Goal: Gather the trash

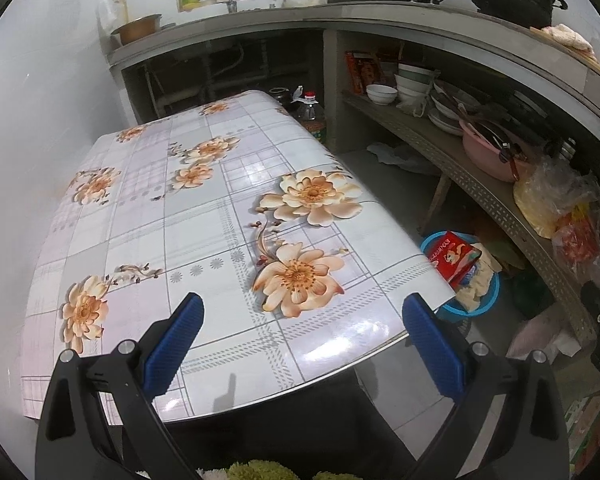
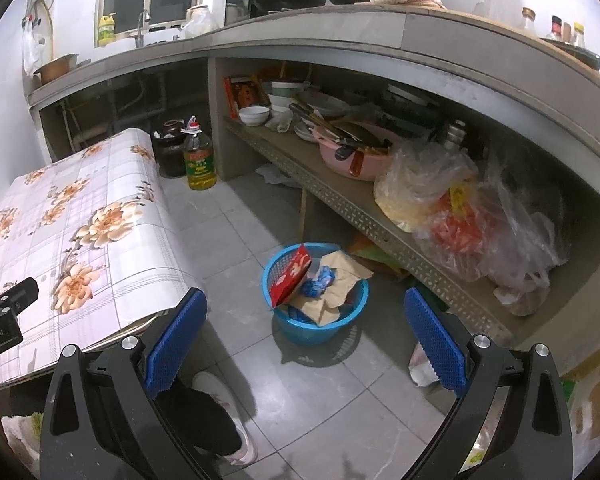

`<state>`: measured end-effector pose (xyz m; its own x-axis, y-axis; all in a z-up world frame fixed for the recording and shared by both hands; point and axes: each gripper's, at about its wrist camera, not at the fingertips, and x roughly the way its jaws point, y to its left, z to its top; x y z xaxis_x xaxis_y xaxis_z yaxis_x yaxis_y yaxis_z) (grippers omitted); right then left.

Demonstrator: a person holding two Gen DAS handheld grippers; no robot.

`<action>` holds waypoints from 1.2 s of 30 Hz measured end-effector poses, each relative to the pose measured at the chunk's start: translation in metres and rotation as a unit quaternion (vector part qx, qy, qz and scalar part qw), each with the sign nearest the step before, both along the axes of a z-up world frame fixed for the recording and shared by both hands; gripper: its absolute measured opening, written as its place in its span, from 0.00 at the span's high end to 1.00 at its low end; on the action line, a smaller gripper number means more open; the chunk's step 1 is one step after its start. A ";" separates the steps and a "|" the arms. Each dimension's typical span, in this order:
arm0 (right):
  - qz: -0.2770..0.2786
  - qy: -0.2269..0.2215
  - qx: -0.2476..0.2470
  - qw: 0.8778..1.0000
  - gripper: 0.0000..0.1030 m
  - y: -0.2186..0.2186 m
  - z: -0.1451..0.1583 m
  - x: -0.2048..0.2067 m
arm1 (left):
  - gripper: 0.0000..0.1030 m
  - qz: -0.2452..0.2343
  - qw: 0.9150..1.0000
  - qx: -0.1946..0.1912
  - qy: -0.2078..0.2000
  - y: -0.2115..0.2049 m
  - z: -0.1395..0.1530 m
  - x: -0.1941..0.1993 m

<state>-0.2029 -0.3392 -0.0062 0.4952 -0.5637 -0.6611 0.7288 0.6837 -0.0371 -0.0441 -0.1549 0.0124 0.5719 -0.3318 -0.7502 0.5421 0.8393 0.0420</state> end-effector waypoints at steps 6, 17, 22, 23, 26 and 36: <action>0.003 0.003 -0.002 1.000 0.07 0.001 0.000 0.002 | 0.05 0.002 1.000 -0.001 0.003 0.001 0.000 0.001; 0.004 0.003 -0.002 1.000 0.07 0.000 0.000 0.002 | 0.05 0.002 1.000 -0.001 0.003 0.001 0.000 0.001; 0.004 0.003 -0.002 1.000 0.07 0.001 0.000 0.002 | 0.05 0.004 1.000 0.000 0.006 0.000 -0.002 0.002; 0.004 0.003 -0.002 1.000 0.07 0.002 -0.001 0.002 | 0.05 0.003 1.000 0.000 0.006 0.000 -0.001 0.002; 0.005 0.006 0.000 1.000 0.07 0.001 -0.002 0.003 | 0.05 0.002 1.000 0.001 0.008 -0.001 -0.003 0.002; 0.006 0.007 0.001 1.000 0.07 0.000 -0.003 0.004 | 0.05 0.000 1.000 0.005 0.013 -0.004 -0.006 0.004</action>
